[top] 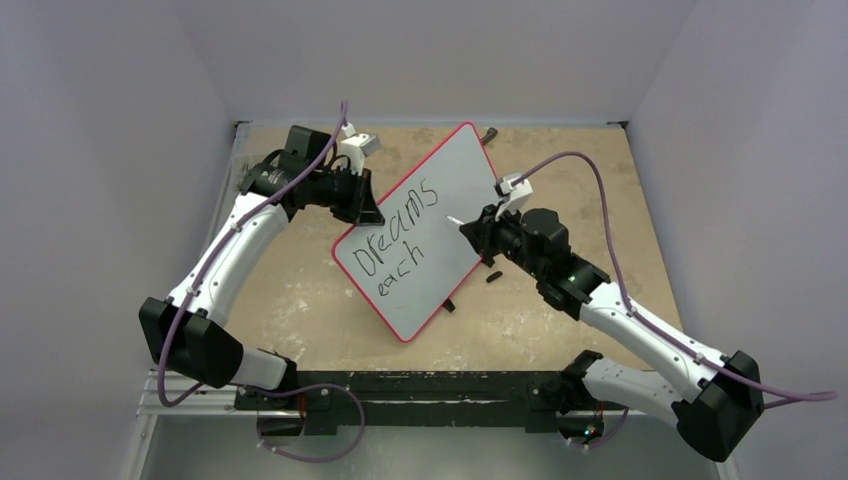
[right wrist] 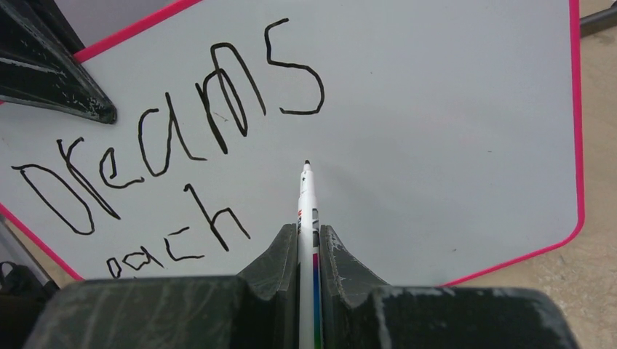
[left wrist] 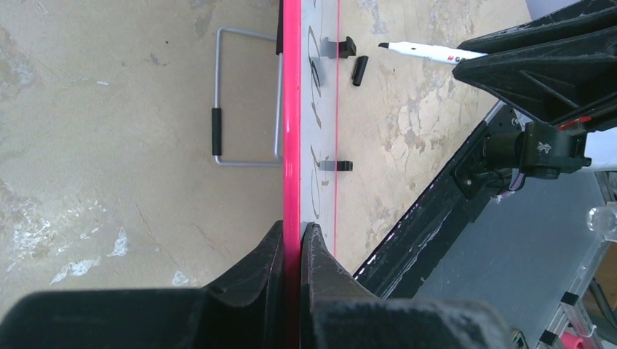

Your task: Write a sentence on the whiteboard

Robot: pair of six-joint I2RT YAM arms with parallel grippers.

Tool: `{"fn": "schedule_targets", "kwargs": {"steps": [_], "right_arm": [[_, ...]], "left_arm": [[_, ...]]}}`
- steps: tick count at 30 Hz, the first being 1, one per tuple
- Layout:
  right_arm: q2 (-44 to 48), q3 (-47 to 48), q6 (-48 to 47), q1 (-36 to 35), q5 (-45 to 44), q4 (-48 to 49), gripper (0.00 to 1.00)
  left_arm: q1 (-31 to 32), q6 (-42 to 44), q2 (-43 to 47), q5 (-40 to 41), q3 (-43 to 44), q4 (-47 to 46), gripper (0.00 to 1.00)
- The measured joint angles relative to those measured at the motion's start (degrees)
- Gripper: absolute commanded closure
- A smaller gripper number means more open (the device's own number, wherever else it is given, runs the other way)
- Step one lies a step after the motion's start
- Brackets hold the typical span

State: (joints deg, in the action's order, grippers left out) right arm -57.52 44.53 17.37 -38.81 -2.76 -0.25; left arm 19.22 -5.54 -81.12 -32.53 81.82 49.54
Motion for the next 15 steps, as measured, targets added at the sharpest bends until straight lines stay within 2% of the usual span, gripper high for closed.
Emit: {"fn": "schedule_targets", "kwargs": {"steps": [15], "right_arm": [[0.24,-5.46,-1.42,0.0,2.32,6.27,1.0]], "left_arm": [[0.0,-0.31,0.0,0.44,0.0,0.26,1.0]]}}
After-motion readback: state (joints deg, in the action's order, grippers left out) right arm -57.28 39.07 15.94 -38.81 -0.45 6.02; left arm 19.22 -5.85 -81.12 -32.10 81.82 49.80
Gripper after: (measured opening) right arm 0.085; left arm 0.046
